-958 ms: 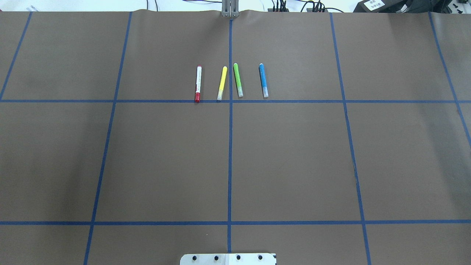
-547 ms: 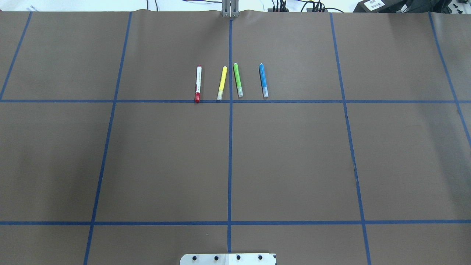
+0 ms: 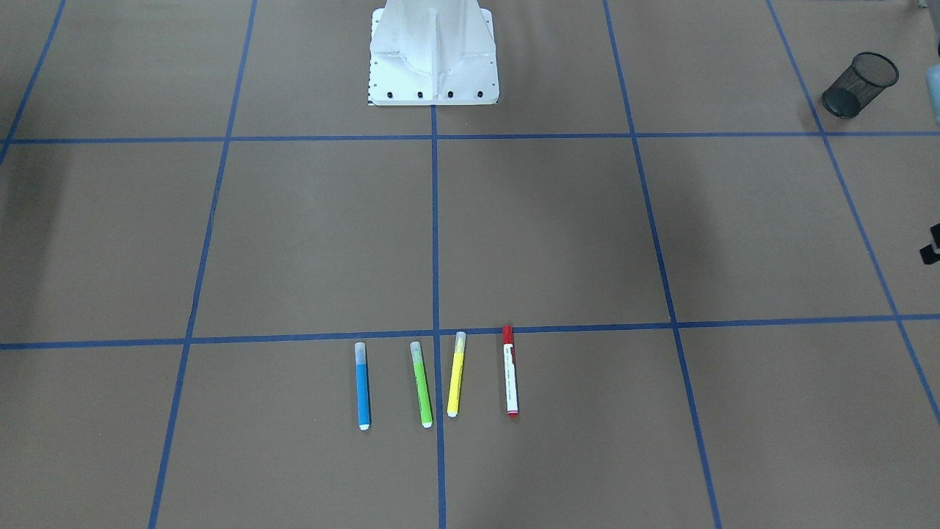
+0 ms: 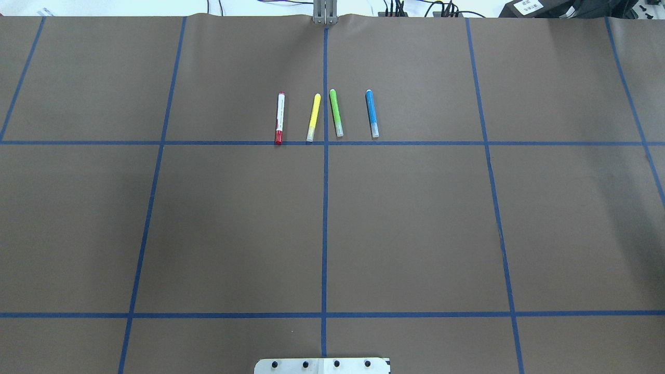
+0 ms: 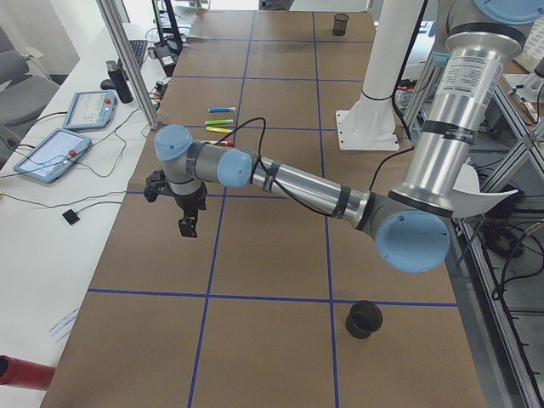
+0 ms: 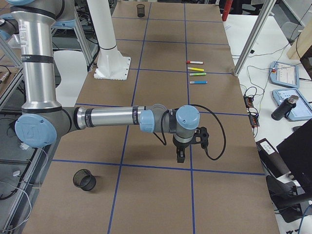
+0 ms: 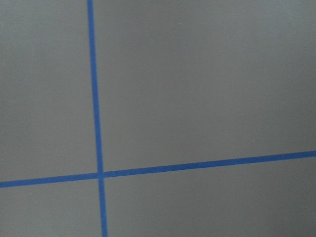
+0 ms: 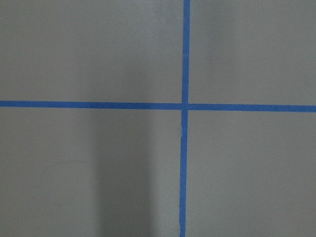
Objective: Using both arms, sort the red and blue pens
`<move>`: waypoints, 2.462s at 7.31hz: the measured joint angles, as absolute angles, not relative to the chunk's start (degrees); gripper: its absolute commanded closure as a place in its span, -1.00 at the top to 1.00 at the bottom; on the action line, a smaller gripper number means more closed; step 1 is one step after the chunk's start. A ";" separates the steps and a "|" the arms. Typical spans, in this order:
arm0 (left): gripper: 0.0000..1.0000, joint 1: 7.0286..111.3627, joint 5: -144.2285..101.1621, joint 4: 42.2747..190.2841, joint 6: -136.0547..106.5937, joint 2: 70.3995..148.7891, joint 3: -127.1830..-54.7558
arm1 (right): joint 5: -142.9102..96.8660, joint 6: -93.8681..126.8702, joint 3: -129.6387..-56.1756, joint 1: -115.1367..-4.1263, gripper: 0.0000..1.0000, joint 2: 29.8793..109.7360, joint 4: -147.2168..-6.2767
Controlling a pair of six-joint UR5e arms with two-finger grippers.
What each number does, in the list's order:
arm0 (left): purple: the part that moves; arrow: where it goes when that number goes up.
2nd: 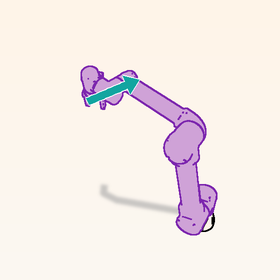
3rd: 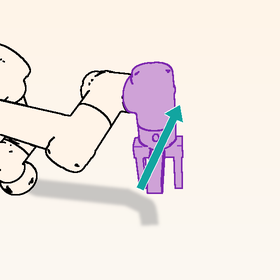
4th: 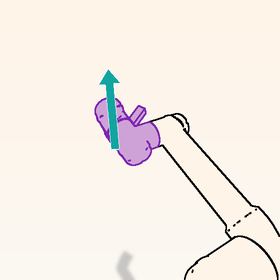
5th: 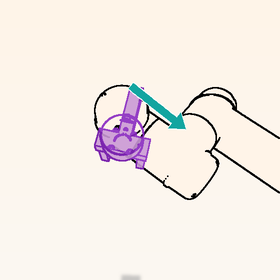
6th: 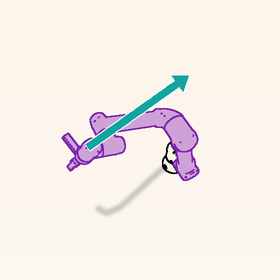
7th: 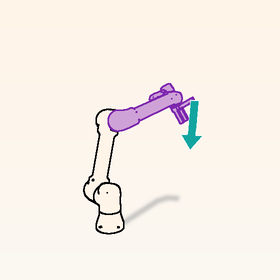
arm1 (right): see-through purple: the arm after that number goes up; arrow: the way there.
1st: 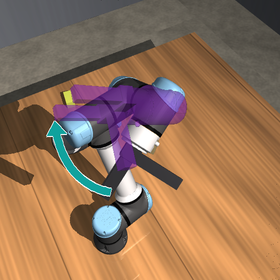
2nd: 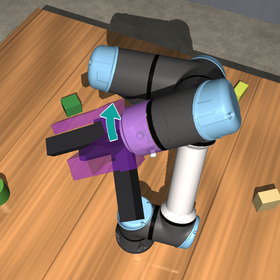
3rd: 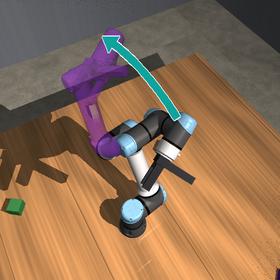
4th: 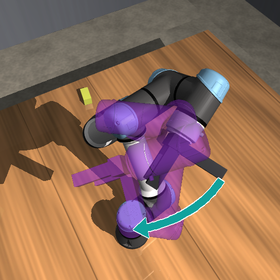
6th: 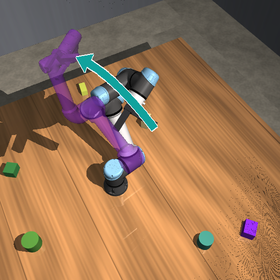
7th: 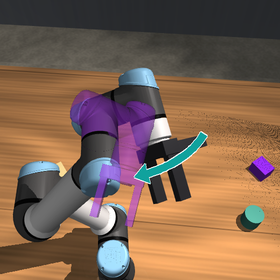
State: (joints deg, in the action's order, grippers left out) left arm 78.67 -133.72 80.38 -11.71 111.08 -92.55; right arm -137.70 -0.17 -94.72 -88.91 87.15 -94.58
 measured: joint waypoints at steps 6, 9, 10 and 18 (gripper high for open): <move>0.94 53.17 -126.39 96.43 -45.49 134.19 -75.56 | -137.51 9.71 -93.87 -78.48 1.00 74.94 -95.16; 0.82 46.98 -120.65 100.77 -54.57 141.95 -66.54 | -135.14 21.33 -93.52 -70.45 1.00 68.11 -94.95; 0.77 46.06 -119.82 101.36 -55.03 143.98 -63.72 | -134.29 24.56 -93.04 -68.49 0.99 66.20 -94.88; 0.22 42.86 -117.23 106.60 -56.02 146.26 -55.51 | -130.30 32.85 -91.67 -62.22 1.00 60.78 -94.49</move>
State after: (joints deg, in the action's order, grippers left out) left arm 42.86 -117.23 106.60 -56.02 146.26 -55.51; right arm -130.30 32.85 -91.67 -62.22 60.78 -94.49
